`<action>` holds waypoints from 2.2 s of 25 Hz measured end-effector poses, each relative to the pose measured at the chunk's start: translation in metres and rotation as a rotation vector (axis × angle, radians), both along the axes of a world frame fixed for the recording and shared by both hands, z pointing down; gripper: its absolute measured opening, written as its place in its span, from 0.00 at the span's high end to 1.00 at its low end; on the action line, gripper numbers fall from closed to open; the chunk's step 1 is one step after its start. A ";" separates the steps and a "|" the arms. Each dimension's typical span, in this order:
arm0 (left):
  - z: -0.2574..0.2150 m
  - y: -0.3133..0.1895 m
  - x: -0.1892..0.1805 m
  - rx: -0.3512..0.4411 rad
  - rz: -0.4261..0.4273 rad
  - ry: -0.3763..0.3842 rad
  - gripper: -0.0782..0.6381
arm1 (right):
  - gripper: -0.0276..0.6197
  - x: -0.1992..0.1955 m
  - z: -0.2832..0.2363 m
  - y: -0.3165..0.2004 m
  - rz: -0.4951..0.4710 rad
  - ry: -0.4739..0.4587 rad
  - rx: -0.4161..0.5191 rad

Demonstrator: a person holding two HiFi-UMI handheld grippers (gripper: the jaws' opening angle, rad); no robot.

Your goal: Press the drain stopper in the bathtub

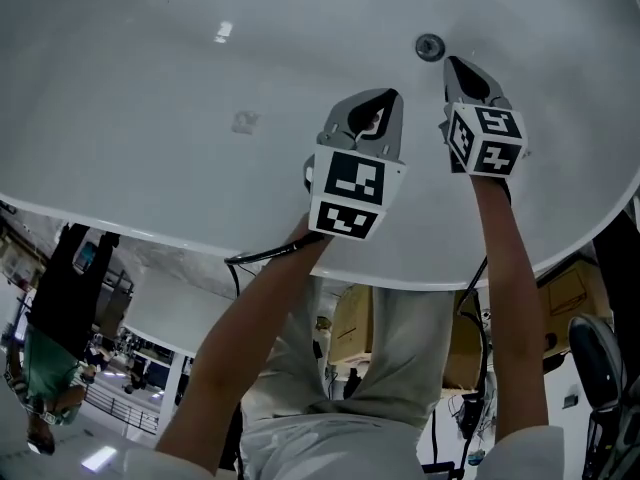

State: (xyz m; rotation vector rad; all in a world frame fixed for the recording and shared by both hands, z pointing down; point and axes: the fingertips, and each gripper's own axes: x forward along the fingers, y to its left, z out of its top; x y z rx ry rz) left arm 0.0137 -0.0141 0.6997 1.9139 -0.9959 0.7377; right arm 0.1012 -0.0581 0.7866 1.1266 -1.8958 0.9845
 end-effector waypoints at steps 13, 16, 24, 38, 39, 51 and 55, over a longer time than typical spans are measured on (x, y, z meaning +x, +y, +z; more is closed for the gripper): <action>0.073 0.008 0.018 -0.055 0.093 -0.005 0.89 | 0.96 0.008 0.112 0.017 -0.062 0.060 -0.163; 0.085 0.009 0.020 -0.075 0.100 -0.002 0.89 | 0.96 0.009 0.133 0.024 -0.061 0.072 -0.204; 0.117 0.003 0.016 -0.088 0.110 -0.006 0.89 | 0.96 0.006 0.168 0.025 -0.063 0.091 -0.253; 0.130 -0.014 0.020 -0.065 0.140 -0.013 0.89 | 0.95 0.010 0.183 0.021 -0.062 0.159 -0.281; 0.127 -0.016 0.021 -0.057 0.148 -0.014 0.89 | 0.95 0.011 0.182 0.020 -0.069 0.167 -0.278; 0.068 -0.020 0.021 -0.032 0.159 -0.030 0.89 | 0.95 -0.005 0.115 0.026 0.005 0.087 -0.253; 0.041 -0.024 0.019 -0.009 0.141 -0.035 0.89 | 0.95 -0.014 0.076 0.010 0.029 0.046 -0.201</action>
